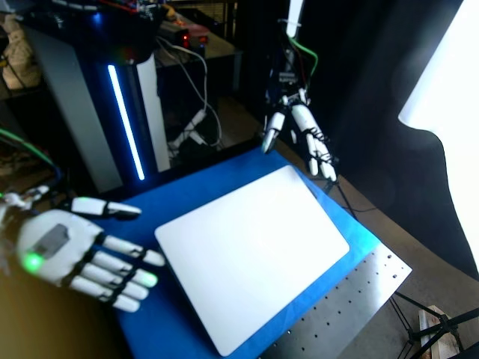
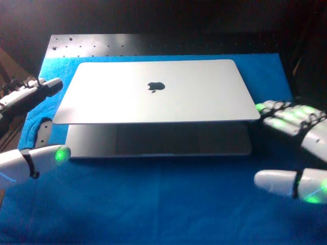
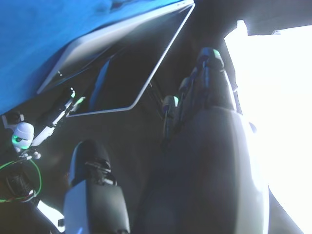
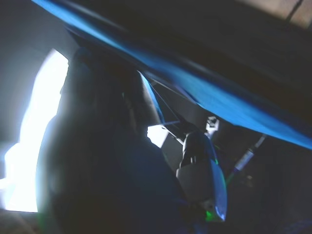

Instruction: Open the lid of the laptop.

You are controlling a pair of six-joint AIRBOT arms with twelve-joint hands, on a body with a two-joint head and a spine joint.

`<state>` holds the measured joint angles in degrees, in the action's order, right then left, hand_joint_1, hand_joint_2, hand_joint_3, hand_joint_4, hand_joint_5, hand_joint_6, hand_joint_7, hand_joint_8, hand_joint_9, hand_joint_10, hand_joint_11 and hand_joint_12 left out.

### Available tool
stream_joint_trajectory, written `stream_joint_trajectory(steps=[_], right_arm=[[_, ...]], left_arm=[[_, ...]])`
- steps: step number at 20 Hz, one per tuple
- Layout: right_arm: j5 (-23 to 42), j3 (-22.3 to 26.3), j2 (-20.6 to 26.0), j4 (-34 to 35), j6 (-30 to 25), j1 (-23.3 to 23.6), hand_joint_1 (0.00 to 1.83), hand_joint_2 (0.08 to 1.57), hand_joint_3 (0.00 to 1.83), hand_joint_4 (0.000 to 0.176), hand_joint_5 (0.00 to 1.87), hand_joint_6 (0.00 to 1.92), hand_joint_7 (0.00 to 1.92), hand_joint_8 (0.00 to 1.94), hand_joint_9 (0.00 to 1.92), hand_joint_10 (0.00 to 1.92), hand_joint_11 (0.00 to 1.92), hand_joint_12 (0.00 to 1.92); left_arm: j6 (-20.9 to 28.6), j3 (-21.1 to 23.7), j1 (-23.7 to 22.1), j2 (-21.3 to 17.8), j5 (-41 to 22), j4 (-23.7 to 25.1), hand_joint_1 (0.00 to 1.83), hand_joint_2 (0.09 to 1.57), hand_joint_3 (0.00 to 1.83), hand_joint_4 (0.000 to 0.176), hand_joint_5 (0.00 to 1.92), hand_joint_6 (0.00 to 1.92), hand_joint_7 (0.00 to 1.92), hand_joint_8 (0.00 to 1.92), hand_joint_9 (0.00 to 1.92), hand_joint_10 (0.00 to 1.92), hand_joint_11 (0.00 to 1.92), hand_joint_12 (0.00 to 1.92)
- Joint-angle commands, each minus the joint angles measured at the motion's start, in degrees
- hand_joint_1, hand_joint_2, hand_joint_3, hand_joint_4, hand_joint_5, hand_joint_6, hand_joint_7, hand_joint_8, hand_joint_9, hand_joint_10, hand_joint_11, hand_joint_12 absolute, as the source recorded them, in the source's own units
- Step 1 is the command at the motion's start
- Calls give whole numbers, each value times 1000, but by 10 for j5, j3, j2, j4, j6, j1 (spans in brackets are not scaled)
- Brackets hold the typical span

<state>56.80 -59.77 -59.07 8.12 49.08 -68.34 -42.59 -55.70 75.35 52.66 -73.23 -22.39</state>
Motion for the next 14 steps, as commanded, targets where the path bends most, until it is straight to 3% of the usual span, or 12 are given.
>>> stream_joint_trajectory(steps=[1,2,4,5,6,9,10,11,12,14], right_arm=[[54,-3,-3,-5,-3,10,0,1125,0,94,24,0,11,0,25,0,69,57],[49,-5,-6,-9,-3,14,0,1153,11,73,34,4,22,4,22,1,49,48],[41,-7,-12,-18,-3,21,0,1162,11,82,47,7,32,7,35,6,37,43],[37,-7,-14,-23,-3,23,0,1157,7,106,34,1,17,1,31,3,29,39],[31,-8,-17,-30,-3,28,0,1173,12,110,35,3,10,2,29,2,24,37],[11,-11,-23,-55,-3,42,0,1238,23,33,78,13,38,8,36,2,62,54],[4,-13,-25,-65,-3,47,0,1232,15,31,82,12,37,6,31,0,62,55],[-4,-13,-27,-76,-3,51,0,1268,27,7,101,16,36,4,21,0,54,53],[-10,-14,-29,-85,-3,55,0,1272,22,0,98,11,30,1,0,0,18,38],[-17,-15,-32,-95,-3,58,9,1292,8,0,125,7,51,3,7,0,2,15]], left_arm=[[4,-2,-4,3,-70,1,610,1054,0,122,169,1,50,2,11,1,0,103],[4,-2,-4,3,-70,1,616,1052,0,113,169,1,47,0,9,0,0,105],[5,-2,-4,3,-70,1,586,1053,0,108,160,0,51,1,17,2,0,153],[5,-2,-4,3,-70,1,581,1054,0,116,153,0,45,0,12,0,0,153],[5,-2,-4,3,-70,1,592,1050,0,110,156,1,47,1,16,2,0,159],[5,-2,-4,3,-70,1,628,1039,0,102,173,1,61,1,25,1,0,201],[5,-2,-4,3,-70,1,630,1039,0,104,175,1,64,1,28,2,0,197],[5,-2,-4,4,-69,1,607,1044,1,107,171,0,61,0,30,1,0,215],[5,-2,-4,4,-69,1,607,1047,1,105,173,1,60,0,32,2,0,224],[5,-3,-4,5,-68,1,606,1049,2,101,179,1,60,0,33,0,0,252]])
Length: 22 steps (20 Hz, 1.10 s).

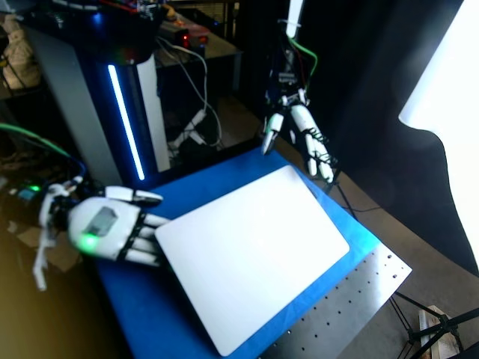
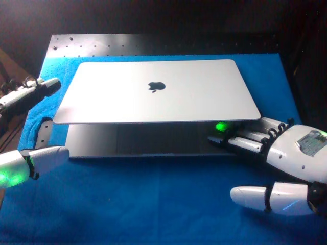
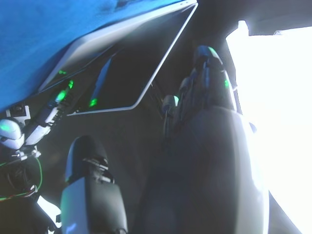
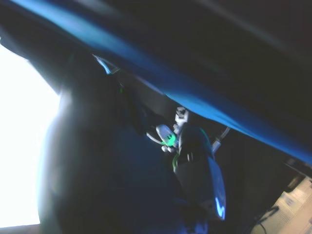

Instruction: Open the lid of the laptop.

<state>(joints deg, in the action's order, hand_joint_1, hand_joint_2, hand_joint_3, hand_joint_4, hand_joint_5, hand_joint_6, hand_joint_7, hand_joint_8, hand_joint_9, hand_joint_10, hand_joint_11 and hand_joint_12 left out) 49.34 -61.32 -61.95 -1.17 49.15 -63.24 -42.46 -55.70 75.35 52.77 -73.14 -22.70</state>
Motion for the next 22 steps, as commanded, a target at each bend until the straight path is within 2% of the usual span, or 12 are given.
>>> stream_joint_trajectory(steps=[1,5,8,9,10,11,13,14,15,16,19,22], right_arm=[[57,0,-4,-2,-3,8,10,1303,9,0,107,0,40,0,0,0,0,0],[57,-7,-6,-1,-3,15,0,1306,0,0,127,6,63,7,3,1,33,14],[57,-13,-6,0,-3,26,0,1255,0,0,142,7,92,11,44,13,105,46],[57,-14,-7,0,-3,26,0,1239,0,0,154,9,100,11,52,13,118,53],[57,-14,-7,0,-3,26,0,1236,0,0,151,6,100,8,50,9,113,52],[57,-14,-8,0,-3,26,0,1229,0,0,152,5,100,7,49,8,97,45],[57,-14,-8,0,-4,26,0,1222,0,0,164,7,110,8,57,8,98,46],[57,-14,-8,0,-4,26,0,1218,0,0,148,0,101,3,51,4,96,46],[57,-14,-8,0,-4,26,0,1215,0,0,154,3,103,3,53,5,105,51],[57,-14,-8,0,-4,26,0,1227,0,0,165,6,117,8,66,9,114,55],[44,-14,-10,-3,-4,26,0,1233,0,0,171,5,137,10,104,17,95,45],[25,-14,-14,-19,-4,26,0,1263,10,0,148,0,111,0,84,2,38,16]], left_arm=[[4,-3,-4,5,-68,4,602,1050,2,108,178,0,54,0,29,0,0,255],[4,-3,-4,5,-67,4,638,1046,0,117,179,0,58,0,24,0,0,227],[12,-9,-4,8,-63,5,687,1031,0,125,180,1,55,0,18,0,0,32],[19,-14,-4,11,-59,7,692,1028,0,120,180,0,62,2,30,4,12,41],[20,-16,-6,12,-57,8,735,1030,0,98,204,9,72,5,38,6,16,48],[20,-19,-9,14,-52,11,758,1027,0,95,216,12,80,7,47,8,36,61],[20,-26,-19,17,-41,18,833,1024,0,78,255,2,130,2,99,4,0,402],[19,-32,-29,19,-30,22,862,1023,0,62,280,4,154,4,120,6,0,498],[18,-42,-47,25,-11,33,874,1039,2,58,289,2,153,0,114,1,0,454],[17,-50,-61,30,6,40,879,1045,2,67,292,1,159,1,114,0,0,414],[15,-75,-104,47,49,63,855,1053,0,89,262,1,154,2,75,0,0,2],[15,-87,-118,56,67,71,824,1042,0,114,266,2,183,7,112,10,0,0]])
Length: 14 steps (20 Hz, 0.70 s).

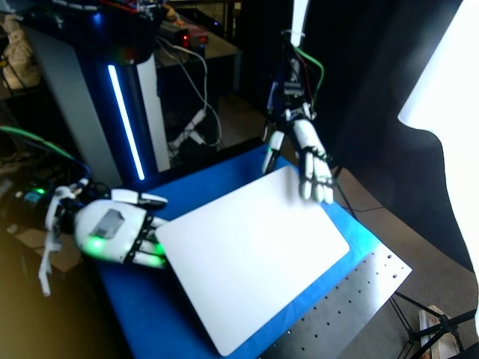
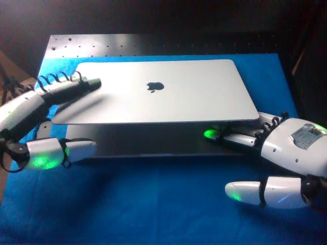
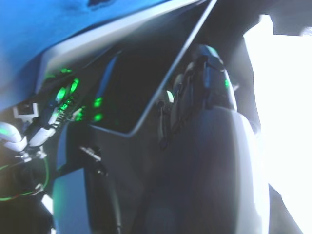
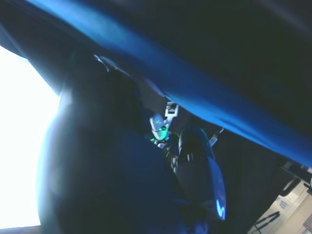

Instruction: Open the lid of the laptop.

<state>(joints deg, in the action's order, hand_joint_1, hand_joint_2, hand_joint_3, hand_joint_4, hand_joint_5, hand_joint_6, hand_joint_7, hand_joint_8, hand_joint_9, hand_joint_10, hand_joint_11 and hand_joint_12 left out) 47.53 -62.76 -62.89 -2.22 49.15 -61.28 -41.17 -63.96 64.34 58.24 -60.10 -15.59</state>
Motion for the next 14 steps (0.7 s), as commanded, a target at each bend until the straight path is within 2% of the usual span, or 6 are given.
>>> stream_joint_trajectory(steps=[1,3,8,10,12,14], right_arm=[[40,1,-5,-10,-4,6,0,1268,10,0,153,4,113,6,86,7,42,18],[35,1,-6,-11,-4,6,0,1250,0,0,138,0,97,0,78,1,28,10],[33,1,-6,-11,-5,6,0,1230,0,0,137,0,111,4,103,8,43,15],[33,1,-6,-11,-5,6,0,1249,2,0,135,0,108,1,98,4,38,12],[33,1,-6,-11,-6,6,0,1252,3,0,138,1,112,1,98,1,41,13],[33,1,-6,-11,-7,6,0,1240,0,0,130,2,103,0,92,0,40,12]], left_arm=[[2,-6,-9,2,-62,0,801,1046,0,123,259,0,193,9,120,11,0,0],[2,-7,-10,2,-60,0,825,1043,0,132,258,0,201,7,131,9,0,0],[2,-12,-11,7,-55,-5,850,1035,0,110,298,9,224,8,142,7,14,7],[1,-18,-18,11,-53,-6,889,1043,2,58,340,14,235,4,166,10,87,44],[-8,-23,-37,15,-51,-6,951,1043,1,53,370,0,261,1,222,4,0,532],[-14,-31,-62,19,-52,-6,915,1072,5,67,349,0,247,1,187,1,0,429]])
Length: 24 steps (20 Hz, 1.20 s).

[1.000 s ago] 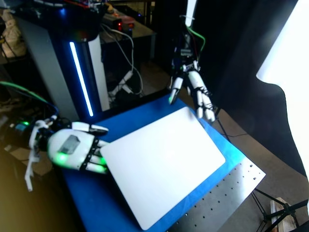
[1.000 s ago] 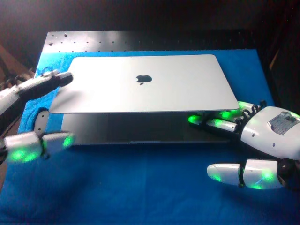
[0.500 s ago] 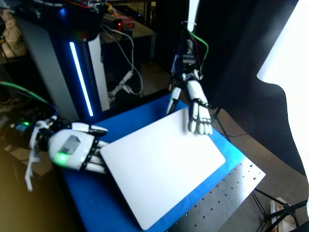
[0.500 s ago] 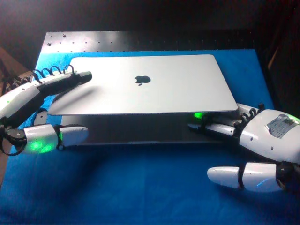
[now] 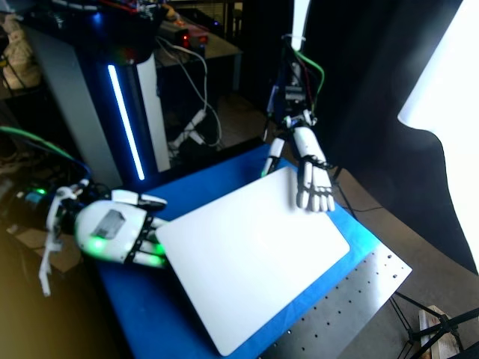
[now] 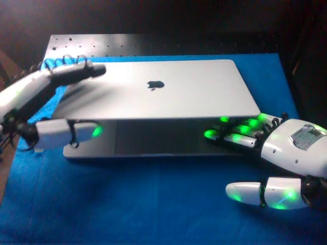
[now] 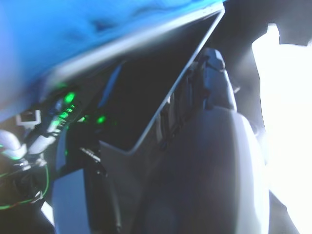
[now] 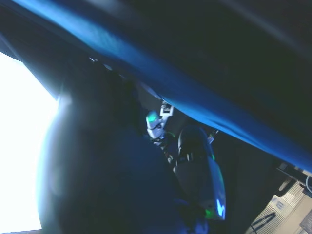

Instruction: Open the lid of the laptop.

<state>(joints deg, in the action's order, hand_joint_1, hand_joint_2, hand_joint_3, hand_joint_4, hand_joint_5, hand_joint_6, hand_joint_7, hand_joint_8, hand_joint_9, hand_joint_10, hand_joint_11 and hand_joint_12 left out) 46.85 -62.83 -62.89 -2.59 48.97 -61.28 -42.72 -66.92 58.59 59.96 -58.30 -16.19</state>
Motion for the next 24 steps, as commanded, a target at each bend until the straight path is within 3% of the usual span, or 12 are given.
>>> stream_joint_trajectory(steps=[1,2,3,5,6,8,9,12,14,16,21,24], right_arm=[[40,2,-6,-8,-5,6,0,1249,1,0,141,6,114,4,99,3,38,10],[40,2,-6,-8,-6,6,0,1251,2,0,145,6,117,5,101,3,38,10],[40,1,-6,-8,-6,6,0,1247,0,0,145,5,115,3,100,3,43,11],[40,1,-5,-8,-6,6,0,1256,4,0,141,2,114,2,101,2,43,11],[40,1,-5,-8,-6,6,0,1258,4,0,146,4,119,4,107,5,52,15],[40,1,-5,-8,-6,6,0,1261,4,0,145,2,118,2,105,2,40,9],[40,1,-5,-8,-6,6,0,1265,5,0,156,6,128,5,117,7,57,16],[40,1,-5,-8,-6,6,0,1243,0,0,161,4,131,3,129,7,59,15],[40,1,-5,-8,-6,6,0,1234,0,0,160,5,123,2,124,3,48,9],[40,1,-5,-8,-6,6,0,1238,0,0,151,0,115,0,116,1,40,5],[40,1,-5,-9,-6,6,0,1239,0,0,165,3,108,1,116,4,53,9],[40,1,-5,-10,-6,5,0,1246,1,0,173,5,120,5,124,7,59,11]], left_arm=[[1,-6,-12,4,-71,0,935,1073,2,66,353,2,260,4,204,5,0,437],[1,-11,-20,8,-74,-1,958,1066,0,68,368,4,282,6,225,8,0,466],[1,-15,-28,12,-78,-3,940,1056,0,89,383,3,295,4,231,3,0,469],[1,-23,-44,19,-86,-5,893,1069,2,74,371,0,277,1,209,3,0,450],[1,-25,-49,21,-88,-5,873,1069,1,88,370,0,289,2,231,6,0,557],[-1,-29,-63,24,-93,-7,916,1054,0,81,386,3,310,3,264,6,0,651],[-5,-31,-71,25,-95,-8,911,1054,0,94,382,1,306,1,258,3,0,651],[-6,-45,-95,29,-87,-9,864,1070,1,84,400,1,309,3,240,0,0,598],[-6,-59,-116,38,-75,-10,936,1050,0,68,451,9,364,9,289,9,0,715],[-6,-77,-139,48,-52,-9,976,1037,0,101,439,0,339,0,277,0,0,761],[-6,-104,-175,59,-27,-9,966,1007,0,42,481,1,394,1,396,9,0,1150],[-6,-112,-185,61,-19,-11,983,1018,2,43,457,1,354,0,328,2,0,966]])
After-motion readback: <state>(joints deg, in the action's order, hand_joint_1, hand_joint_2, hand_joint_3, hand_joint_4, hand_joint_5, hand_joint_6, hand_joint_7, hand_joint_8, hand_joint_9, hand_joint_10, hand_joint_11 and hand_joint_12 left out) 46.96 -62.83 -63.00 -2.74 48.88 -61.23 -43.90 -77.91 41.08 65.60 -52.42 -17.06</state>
